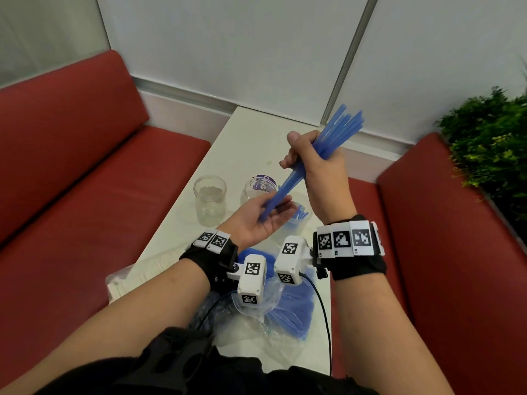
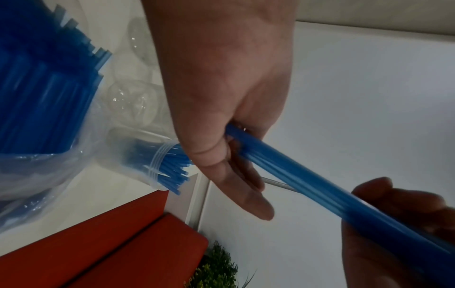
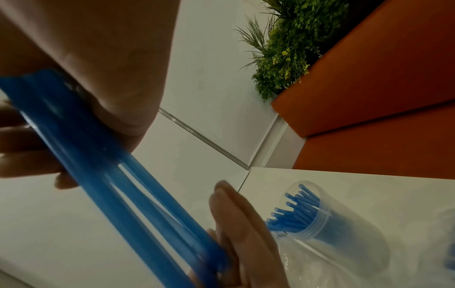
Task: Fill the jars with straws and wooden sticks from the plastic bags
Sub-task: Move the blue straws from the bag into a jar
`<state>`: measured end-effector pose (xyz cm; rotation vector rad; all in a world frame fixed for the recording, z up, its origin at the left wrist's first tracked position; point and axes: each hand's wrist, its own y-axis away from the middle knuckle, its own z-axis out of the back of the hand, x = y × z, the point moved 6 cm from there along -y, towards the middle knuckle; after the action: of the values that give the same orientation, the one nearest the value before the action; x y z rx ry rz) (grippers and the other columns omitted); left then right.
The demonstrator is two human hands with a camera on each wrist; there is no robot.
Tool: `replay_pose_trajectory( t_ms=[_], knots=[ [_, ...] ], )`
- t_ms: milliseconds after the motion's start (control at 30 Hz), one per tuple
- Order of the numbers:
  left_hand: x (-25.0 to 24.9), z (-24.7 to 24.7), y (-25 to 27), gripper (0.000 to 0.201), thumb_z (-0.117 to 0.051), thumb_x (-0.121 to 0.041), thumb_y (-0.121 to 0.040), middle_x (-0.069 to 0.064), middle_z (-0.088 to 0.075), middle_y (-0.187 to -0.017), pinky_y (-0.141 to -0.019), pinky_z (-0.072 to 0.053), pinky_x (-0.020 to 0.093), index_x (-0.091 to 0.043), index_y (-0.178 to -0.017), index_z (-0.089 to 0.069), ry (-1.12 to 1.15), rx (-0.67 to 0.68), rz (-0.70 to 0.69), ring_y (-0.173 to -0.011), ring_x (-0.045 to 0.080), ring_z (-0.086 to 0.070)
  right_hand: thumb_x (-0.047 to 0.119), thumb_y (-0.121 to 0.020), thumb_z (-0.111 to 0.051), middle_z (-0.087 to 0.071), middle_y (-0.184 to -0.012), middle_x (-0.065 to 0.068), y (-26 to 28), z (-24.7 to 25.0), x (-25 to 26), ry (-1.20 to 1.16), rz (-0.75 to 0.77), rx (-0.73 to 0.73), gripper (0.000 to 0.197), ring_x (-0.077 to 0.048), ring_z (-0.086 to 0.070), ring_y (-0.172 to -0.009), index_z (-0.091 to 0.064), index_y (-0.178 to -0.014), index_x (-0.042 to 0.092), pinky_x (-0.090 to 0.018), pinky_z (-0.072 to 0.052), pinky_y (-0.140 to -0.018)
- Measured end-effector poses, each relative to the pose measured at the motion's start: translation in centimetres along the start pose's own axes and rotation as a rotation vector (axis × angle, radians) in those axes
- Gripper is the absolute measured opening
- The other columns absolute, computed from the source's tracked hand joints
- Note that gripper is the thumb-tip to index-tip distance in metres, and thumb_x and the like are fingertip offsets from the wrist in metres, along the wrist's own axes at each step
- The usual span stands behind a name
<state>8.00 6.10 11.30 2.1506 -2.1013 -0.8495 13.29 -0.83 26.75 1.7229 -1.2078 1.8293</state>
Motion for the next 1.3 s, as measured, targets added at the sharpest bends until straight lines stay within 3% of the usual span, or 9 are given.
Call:
replay_pose_trajectory(
  t_ms=[100,233,300,500,767,933,1067,1200,1300],
  knots=[
    [0.1,0.0,0.5,0.034,-0.055,-0.022,-0.097,0.011,-0.063,-0.076,-0.045,-0.054,0.019,0.001,-0.079,-0.071,-0.072,-0.042,0.051,-0.058,0.015,-0.066,0.032,-0.091,-0.073,-0.055,-0.062,-0.001,0.0,-0.3,-0.2,-0.022,-0.032,0.017,0.032,-0.022,-0.057,-0.060,-0.060,-0.062,0.029,-0.038,-0.055,-0.070],
    [-0.1,0.2,0.6,0.023,-0.055,-0.026,-0.097,0.004,-0.055,-0.064,-0.030,-0.031,0.010,-0.007,-0.085,-0.058,-0.057,-0.131,0.073,-0.041,0.006,-0.047,0.032,-0.091,-0.074,-0.046,-0.058,-0.003,0.4,-0.9,-0.6,-0.064,-0.097,0.045,0.037,-0.022,-0.048,-0.054,-0.051,-0.062,0.022,-0.039,-0.052,-0.066],
    [-0.2,0.4,0.5,0.022,-0.054,-0.027,-0.097,0.003,-0.054,-0.062,-0.028,-0.026,0.010,-0.008,-0.086,-0.054,-0.069,-0.158,0.057,-0.039,0.005,-0.043,0.027,-0.091,-0.073,-0.045,-0.059,-0.004,0.7,-1.2,-0.5,-0.070,-0.105,0.078,0.038,-0.021,-0.047,-0.056,-0.049,-0.064,0.019,-0.038,-0.051,-0.067],
    [-0.4,0.9,0.9,0.023,-0.060,-0.028,-0.092,0.005,-0.061,-0.069,-0.036,-0.045,0.014,-0.006,-0.086,-0.062,-0.098,-0.173,0.042,-0.050,0.009,-0.059,0.020,-0.093,-0.071,-0.045,-0.060,-0.008,1.2,-1.9,0.2,-0.063,-0.108,0.137,0.037,-0.022,-0.048,-0.059,-0.049,-0.064,0.015,-0.037,-0.051,-0.068],
    [-0.1,0.7,0.9,0.024,-0.059,-0.028,-0.092,0.006,-0.061,-0.068,-0.036,-0.047,0.016,-0.006,-0.083,-0.064,-0.066,-0.147,0.064,-0.052,0.011,-0.062,0.021,-0.094,-0.070,-0.042,-0.055,-0.003,1.5,-2.1,-0.1,0.006,-0.115,0.150,0.044,-0.021,-0.050,-0.056,-0.045,-0.057,0.017,-0.039,-0.054,-0.071],
    [-0.2,0.9,0.8,0.021,-0.056,-0.029,-0.096,0.002,-0.055,-0.059,-0.027,-0.031,0.012,-0.011,-0.086,-0.057,-0.113,-0.163,0.077,-0.039,0.006,-0.047,0.021,-0.094,-0.071,-0.049,-0.058,-0.003,1.5,-2.1,-0.4,0.038,-0.115,0.179,0.039,-0.022,-0.054,-0.061,-0.051,-0.060,0.017,-0.033,-0.054,-0.073],
    [-0.4,1.6,1.1,0.024,-0.062,-0.028,-0.090,0.002,-0.058,-0.064,-0.029,-0.031,0.011,-0.009,-0.075,-0.064,-0.161,-0.177,0.082,-0.043,0.007,-0.050,0.028,-0.093,-0.071,-0.058,-0.063,-0.006,1.1,-1.6,-0.3,0.102,-0.080,0.171,0.034,-0.023,-0.061,-0.069,-0.057,-0.064,0.018,-0.027,-0.054,-0.075],
    [-0.3,2.2,0.8,0.009,-0.054,-0.021,-0.095,0.001,-0.048,-0.055,-0.026,-0.019,0.013,-0.012,-0.091,-0.054,-0.202,-0.194,0.073,-0.035,0.005,-0.033,0.031,-0.092,-0.072,-0.062,-0.067,-0.012,1.0,-1.0,-0.5,0.218,-0.095,0.186,0.033,-0.022,-0.064,-0.071,-0.060,-0.067,0.014,-0.029,-0.056,-0.072],
    [-1.1,3.5,0.5,0.009,-0.053,-0.018,-0.096,0.000,-0.044,-0.055,-0.027,-0.017,0.014,-0.012,-0.090,-0.051,-0.251,-0.242,0.030,-0.035,0.005,-0.031,0.036,-0.089,-0.073,-0.070,-0.080,-0.015,0.3,0.0,0.2,0.398,-0.116,0.248,0.027,-0.018,-0.068,-0.076,-0.068,-0.077,0.013,-0.030,-0.057,-0.070]
  ],
)
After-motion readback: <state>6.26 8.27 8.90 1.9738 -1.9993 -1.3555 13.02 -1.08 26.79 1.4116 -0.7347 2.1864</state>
